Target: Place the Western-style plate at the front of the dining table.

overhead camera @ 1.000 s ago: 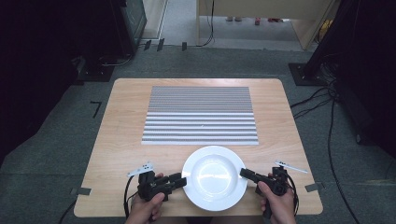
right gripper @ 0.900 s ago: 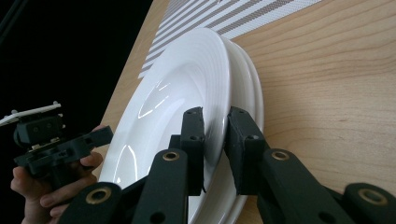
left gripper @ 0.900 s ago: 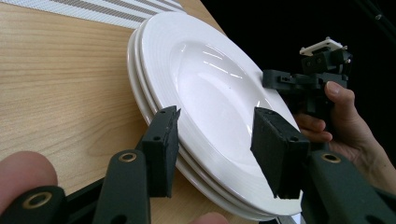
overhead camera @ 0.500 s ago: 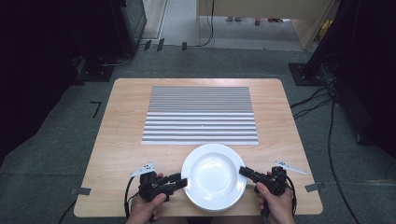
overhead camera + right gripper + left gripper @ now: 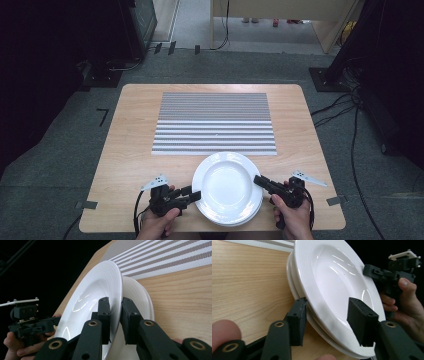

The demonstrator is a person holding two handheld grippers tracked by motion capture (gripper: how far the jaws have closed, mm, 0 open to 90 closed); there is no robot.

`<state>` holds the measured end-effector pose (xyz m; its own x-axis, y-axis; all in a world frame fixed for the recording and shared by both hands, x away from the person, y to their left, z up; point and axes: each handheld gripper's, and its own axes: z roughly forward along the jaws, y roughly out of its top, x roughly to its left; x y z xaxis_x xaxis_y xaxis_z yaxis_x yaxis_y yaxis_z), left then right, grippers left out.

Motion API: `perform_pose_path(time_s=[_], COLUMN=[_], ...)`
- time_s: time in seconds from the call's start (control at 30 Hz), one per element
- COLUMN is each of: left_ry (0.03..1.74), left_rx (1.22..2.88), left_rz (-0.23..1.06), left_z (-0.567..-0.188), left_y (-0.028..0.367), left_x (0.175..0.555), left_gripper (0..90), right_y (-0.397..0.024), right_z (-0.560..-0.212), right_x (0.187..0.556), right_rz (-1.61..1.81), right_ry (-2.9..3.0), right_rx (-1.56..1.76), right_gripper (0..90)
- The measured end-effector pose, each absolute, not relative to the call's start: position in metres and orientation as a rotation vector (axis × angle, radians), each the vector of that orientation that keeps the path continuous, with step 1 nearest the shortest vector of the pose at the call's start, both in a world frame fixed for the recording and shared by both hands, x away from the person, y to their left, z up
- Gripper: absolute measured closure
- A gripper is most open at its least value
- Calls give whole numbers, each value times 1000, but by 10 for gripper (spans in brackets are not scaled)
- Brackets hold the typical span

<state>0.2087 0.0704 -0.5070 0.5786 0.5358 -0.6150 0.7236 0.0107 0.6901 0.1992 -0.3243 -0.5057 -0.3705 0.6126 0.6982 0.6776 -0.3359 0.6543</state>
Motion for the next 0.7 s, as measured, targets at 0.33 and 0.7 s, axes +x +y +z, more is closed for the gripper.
perform_pose_path(time_s=[0.33,0.7], left_ry=[1092,1103], left_rx=[1624,1560], left_rz=[-165,-223], left_z=[-506,-508], left_y=[71,70], left_x=[207,207], left_gripper=[610,678], right_y=[-318,-308], right_z=[-508,-512], right_x=[202,202], right_rz=[-1833,-1824], right_ry=[-1748,-1737], right_rx=[-1799,-1868], right_gripper=[799,778])
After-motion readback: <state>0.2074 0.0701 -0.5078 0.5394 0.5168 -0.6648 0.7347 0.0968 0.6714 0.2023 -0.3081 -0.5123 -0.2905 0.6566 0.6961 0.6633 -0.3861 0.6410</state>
